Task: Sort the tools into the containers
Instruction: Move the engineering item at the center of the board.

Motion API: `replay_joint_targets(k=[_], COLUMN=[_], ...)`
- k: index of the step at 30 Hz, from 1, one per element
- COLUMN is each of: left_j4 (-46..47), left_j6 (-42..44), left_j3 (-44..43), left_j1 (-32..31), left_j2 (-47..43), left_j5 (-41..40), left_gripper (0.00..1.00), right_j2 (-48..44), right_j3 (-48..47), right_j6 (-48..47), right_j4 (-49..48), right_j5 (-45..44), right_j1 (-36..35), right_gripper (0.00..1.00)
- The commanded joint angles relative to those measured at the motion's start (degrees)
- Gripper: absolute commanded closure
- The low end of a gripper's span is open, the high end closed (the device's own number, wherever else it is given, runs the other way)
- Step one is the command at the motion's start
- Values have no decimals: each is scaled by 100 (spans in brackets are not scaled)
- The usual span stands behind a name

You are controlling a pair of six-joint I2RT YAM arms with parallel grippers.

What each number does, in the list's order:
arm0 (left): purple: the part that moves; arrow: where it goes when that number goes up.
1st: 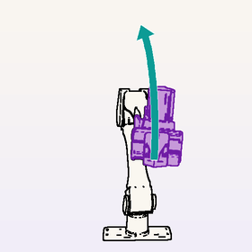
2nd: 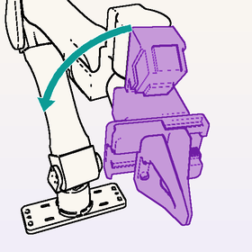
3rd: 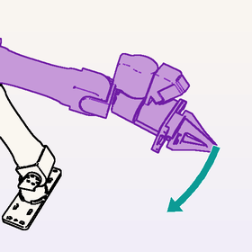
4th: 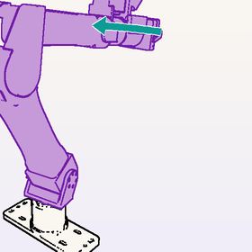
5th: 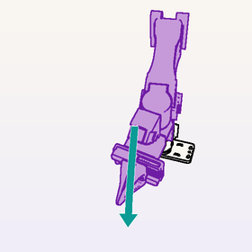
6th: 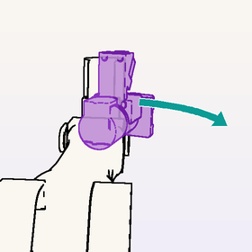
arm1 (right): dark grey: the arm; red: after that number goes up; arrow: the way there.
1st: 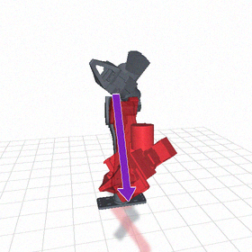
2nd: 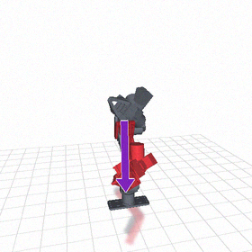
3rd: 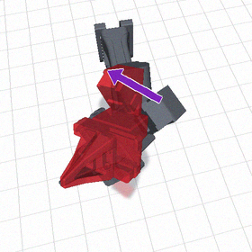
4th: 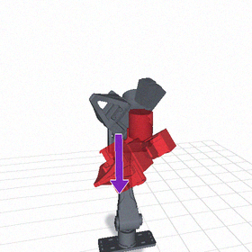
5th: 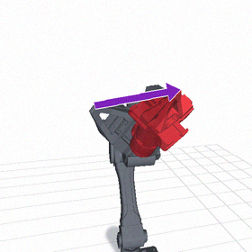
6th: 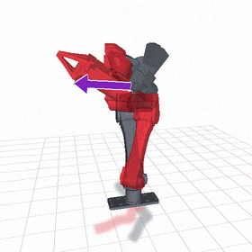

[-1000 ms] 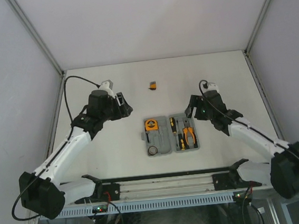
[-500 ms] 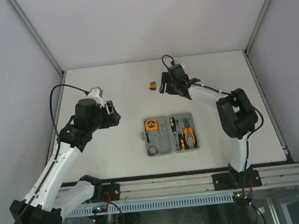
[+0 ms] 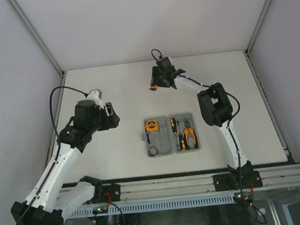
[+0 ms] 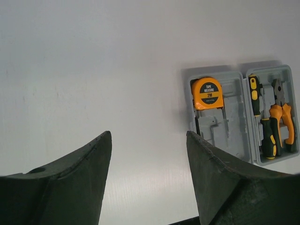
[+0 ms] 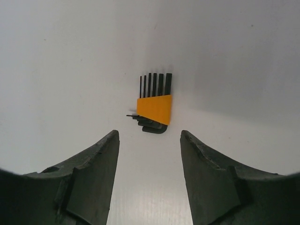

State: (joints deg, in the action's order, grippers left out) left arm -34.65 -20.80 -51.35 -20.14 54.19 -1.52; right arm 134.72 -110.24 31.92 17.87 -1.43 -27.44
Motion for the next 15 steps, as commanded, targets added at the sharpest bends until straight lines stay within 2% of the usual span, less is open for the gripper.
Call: replay_joint_targets(k=[1,15], left_j4=[134,179], left_j6=[67,41], left_j3=[106,178], left_j1=[142,161], left_j2=[-113,-172], left_j5=[181,298], left_gripper=[31,32], right_j2=[315,1023], right_j3=[-684,-1555], right_j6=[-21,19], right_j4=[297,693], right_j5=[107,369], right_j1=[52,163], right_gripper=[46,52])
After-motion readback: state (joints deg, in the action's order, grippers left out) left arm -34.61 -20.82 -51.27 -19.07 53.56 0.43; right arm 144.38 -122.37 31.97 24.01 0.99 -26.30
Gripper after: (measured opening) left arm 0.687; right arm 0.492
